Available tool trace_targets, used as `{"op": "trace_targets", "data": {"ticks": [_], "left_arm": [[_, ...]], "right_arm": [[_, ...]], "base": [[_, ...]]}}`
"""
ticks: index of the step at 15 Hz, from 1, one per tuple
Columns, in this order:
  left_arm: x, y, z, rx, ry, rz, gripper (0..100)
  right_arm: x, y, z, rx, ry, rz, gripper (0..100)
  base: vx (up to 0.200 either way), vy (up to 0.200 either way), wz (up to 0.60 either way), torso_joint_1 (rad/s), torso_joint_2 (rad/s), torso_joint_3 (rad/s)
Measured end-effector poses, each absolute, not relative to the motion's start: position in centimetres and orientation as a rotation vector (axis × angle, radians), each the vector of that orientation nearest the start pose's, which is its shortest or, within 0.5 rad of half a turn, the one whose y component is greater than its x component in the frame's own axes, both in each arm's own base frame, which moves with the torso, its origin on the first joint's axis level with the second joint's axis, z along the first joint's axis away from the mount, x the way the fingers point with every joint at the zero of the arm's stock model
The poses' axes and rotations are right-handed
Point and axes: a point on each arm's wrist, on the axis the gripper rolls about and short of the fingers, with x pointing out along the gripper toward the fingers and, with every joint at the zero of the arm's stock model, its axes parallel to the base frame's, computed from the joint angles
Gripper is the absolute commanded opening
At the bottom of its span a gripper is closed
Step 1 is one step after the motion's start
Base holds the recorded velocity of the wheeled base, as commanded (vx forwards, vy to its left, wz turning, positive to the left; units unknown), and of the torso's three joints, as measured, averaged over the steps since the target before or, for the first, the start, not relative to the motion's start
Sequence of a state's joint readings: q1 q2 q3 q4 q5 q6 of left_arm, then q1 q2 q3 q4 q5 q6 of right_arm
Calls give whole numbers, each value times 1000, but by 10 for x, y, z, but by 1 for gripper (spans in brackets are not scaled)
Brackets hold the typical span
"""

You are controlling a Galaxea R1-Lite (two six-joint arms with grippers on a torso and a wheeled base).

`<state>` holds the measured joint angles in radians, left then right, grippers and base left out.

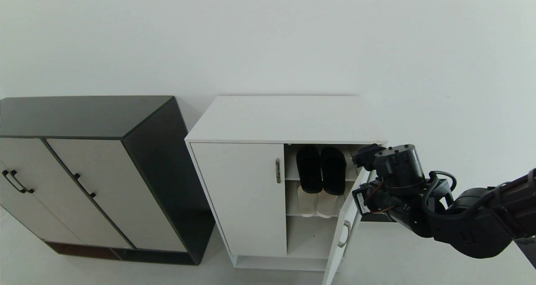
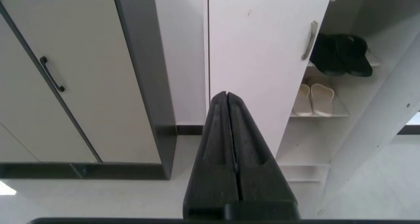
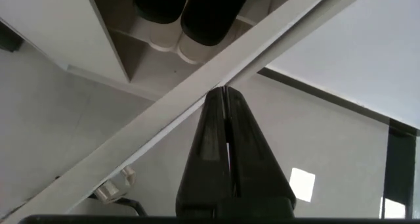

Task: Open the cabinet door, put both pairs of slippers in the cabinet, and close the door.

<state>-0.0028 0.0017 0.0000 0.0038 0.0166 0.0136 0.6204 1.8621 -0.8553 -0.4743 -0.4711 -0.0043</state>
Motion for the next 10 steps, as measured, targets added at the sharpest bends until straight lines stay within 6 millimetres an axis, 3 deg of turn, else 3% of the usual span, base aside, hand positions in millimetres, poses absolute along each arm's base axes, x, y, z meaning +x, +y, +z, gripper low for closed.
{"op": "trace_targets", "data": {"ticks": [10], "left_arm": [[-23,0,75,14,6,14,0]], "right_arm": [[308,196,111,-189,328,157,0]], "base": [[0,0,0,0,0,0]]}}
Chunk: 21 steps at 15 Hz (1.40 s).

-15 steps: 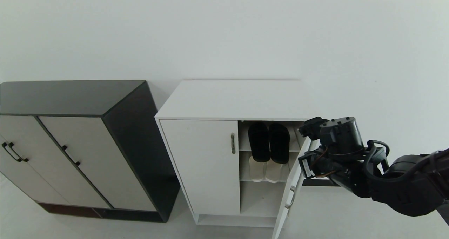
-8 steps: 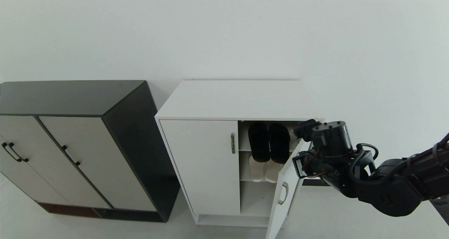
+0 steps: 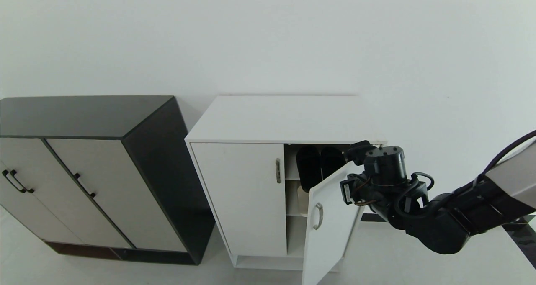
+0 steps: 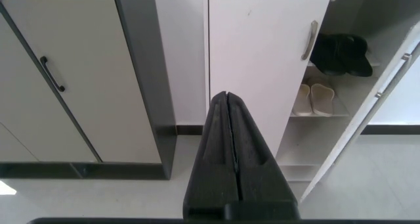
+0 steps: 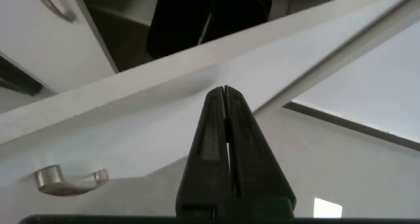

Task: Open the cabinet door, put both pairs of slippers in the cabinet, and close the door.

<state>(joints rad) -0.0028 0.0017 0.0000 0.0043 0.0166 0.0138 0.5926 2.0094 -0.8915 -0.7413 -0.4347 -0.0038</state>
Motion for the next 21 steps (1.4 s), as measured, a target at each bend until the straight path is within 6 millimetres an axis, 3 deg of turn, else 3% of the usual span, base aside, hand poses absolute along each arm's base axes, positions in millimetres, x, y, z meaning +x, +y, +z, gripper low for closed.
{"op": "trace_targets", "data": {"ticks": [8,21], "left_arm": [[-23,0,75,14,6,14,0],[-23,0,75,14,6,13,0]], "right_arm": [[337,191,87,-175,350,107,0],[369,190,70,-116,355,113,0]], "base": [[0,0,0,0,0,0],[0,0,0,0,0,0]]}}
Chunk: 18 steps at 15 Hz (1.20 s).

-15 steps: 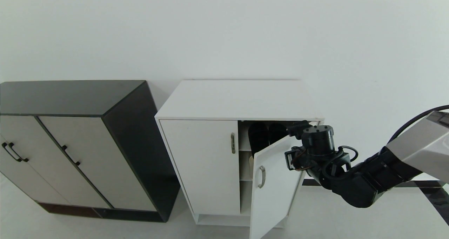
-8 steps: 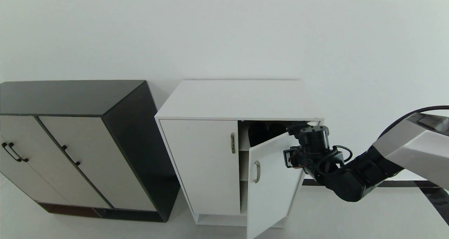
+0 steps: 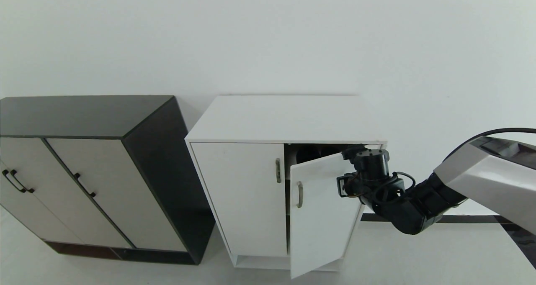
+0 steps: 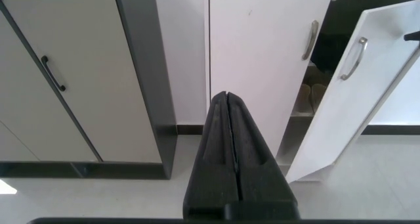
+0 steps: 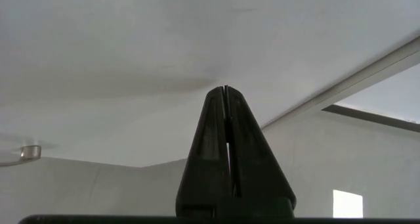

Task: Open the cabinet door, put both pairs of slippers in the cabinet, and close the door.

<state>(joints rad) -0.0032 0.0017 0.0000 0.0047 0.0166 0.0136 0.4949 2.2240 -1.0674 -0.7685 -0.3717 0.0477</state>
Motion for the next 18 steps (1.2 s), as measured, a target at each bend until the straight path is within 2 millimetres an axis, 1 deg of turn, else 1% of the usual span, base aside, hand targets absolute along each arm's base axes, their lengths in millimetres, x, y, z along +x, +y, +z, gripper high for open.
{"op": "trace_targets", "data": {"ticks": [6,9,12,18], "left_arm": [[-23,0,75,14,6,13,0],[-23,0,75,14,6,15,0],[-23,0,75,14,6,15,0],[-23,0,75,14,6,14,0]], "right_arm": [[380,186,68,-99,350,94,0],[387,188,72,-63,324,89,0],[393,186,72,-57,314,80,0],[396,184,70,-56,317,73,0]], "base": [[0,0,0,0,0,0],[0,0,0,0,0,0],[0,0,0,0,0,0],[0,0,0,0,0,0]]}}
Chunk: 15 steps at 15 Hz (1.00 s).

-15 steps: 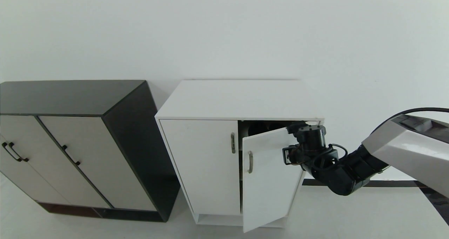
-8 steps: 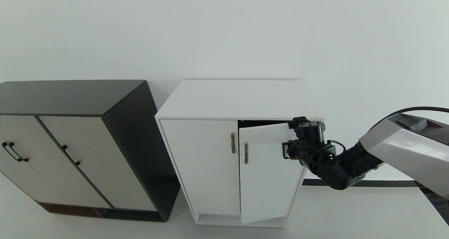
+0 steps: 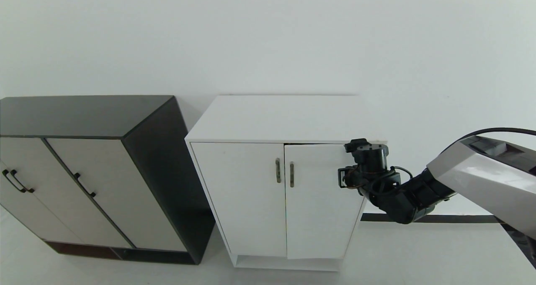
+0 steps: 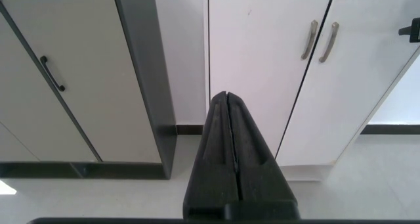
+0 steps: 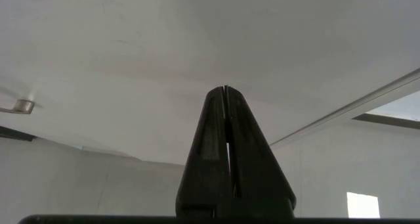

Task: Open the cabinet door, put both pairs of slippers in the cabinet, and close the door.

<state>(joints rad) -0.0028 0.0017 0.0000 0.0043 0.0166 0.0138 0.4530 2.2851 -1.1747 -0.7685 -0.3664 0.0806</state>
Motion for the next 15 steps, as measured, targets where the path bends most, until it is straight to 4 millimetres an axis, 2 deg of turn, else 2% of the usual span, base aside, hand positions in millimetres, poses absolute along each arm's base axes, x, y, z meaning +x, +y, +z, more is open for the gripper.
{"op": "trace_targets", "data": {"ticks": [15], "left_arm": [[-23,0,75,14,6,14,0]], "right_arm": [[407,180,67,-43,293,53,0]], "base": [[0,0,0,0,0,0]]}}
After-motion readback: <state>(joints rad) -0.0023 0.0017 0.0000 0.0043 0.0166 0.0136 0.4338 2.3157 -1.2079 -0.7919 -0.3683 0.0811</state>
